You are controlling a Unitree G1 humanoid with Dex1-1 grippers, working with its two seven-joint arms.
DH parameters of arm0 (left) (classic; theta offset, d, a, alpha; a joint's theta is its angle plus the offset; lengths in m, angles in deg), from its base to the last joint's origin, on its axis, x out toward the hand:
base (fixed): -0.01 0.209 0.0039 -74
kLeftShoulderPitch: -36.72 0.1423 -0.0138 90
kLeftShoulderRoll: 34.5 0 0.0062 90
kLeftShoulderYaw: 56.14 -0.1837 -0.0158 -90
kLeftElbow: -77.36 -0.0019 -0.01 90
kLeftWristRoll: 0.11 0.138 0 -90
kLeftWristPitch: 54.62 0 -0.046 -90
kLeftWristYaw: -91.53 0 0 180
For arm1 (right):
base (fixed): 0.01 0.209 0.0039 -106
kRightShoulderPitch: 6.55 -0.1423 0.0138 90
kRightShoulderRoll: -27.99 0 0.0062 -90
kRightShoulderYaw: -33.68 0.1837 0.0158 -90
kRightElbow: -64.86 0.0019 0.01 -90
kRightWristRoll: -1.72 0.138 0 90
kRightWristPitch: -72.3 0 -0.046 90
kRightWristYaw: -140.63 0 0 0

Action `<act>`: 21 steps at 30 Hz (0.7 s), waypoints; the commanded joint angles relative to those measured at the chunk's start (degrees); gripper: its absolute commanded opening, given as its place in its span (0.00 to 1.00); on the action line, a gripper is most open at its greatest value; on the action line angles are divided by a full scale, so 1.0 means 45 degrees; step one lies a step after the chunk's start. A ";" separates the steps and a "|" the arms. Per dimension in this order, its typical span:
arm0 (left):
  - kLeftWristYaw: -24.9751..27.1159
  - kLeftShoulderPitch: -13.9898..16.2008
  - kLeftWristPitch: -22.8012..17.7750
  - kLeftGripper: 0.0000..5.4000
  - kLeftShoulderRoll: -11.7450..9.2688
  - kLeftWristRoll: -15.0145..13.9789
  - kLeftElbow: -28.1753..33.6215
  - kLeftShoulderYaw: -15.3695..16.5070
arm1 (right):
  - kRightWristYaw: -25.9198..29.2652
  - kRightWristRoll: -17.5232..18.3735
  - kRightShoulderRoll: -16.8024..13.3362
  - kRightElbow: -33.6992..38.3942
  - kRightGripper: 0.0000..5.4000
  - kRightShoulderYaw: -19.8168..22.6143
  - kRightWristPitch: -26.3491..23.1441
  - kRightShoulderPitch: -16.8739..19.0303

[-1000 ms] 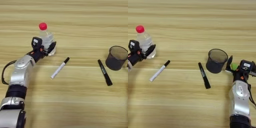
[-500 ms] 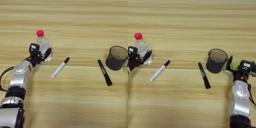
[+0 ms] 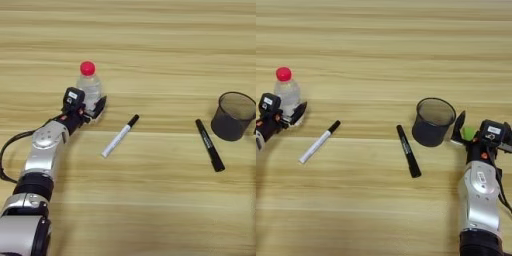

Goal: Move the objects on the table

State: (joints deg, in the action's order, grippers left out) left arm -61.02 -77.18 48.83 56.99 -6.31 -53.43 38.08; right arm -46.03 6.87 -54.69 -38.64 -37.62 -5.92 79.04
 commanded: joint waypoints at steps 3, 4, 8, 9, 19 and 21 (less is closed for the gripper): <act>-0.0123 -0.0095 0.0061 0.80 0.0013 0.0219 -0.0281 -0.0139 | 0.0055 0.0099 -0.0075 -0.0031 1.00 0.0053 -0.0009 -0.0066; -0.0151 -0.0090 0.0075 0.83 0.0005 0.0227 -0.0290 -0.0133 | 0.0054 0.0097 -0.0076 -0.0041 1.00 0.0051 -0.0006 -0.0071; -0.0229 0.0224 0.0034 0.94 -0.0003 0.0108 0.0093 -0.0037 | 0.0049 0.0090 -0.0085 -0.0090 1.00 0.0056 0.0006 -0.0097; -0.0197 0.0335 0.0001 0.95 -0.0005 0.0077 0.0209 -0.0041 | 0.0051 0.0088 -0.0088 -0.0104 1.00 0.0055 0.0013 -0.0103; 0.0383 0.2537 -0.1095 0.99 -0.0239 -0.0235 0.2962 -0.0176 | 0.0027 0.0073 -0.0084 -0.0066 1.00 0.0040 0.0007 -0.0107; 0.0470 0.3034 -0.1442 0.99 -0.0326 -0.0276 0.3700 -0.0198 | 0.0022 0.0071 -0.0084 -0.0094 1.00 0.0040 0.0018 -0.0121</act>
State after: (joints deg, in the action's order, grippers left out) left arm -59.49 -65.44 44.30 56.63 -7.20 -40.22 37.55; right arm -46.06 6.85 -54.76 -38.94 -37.62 -5.85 78.95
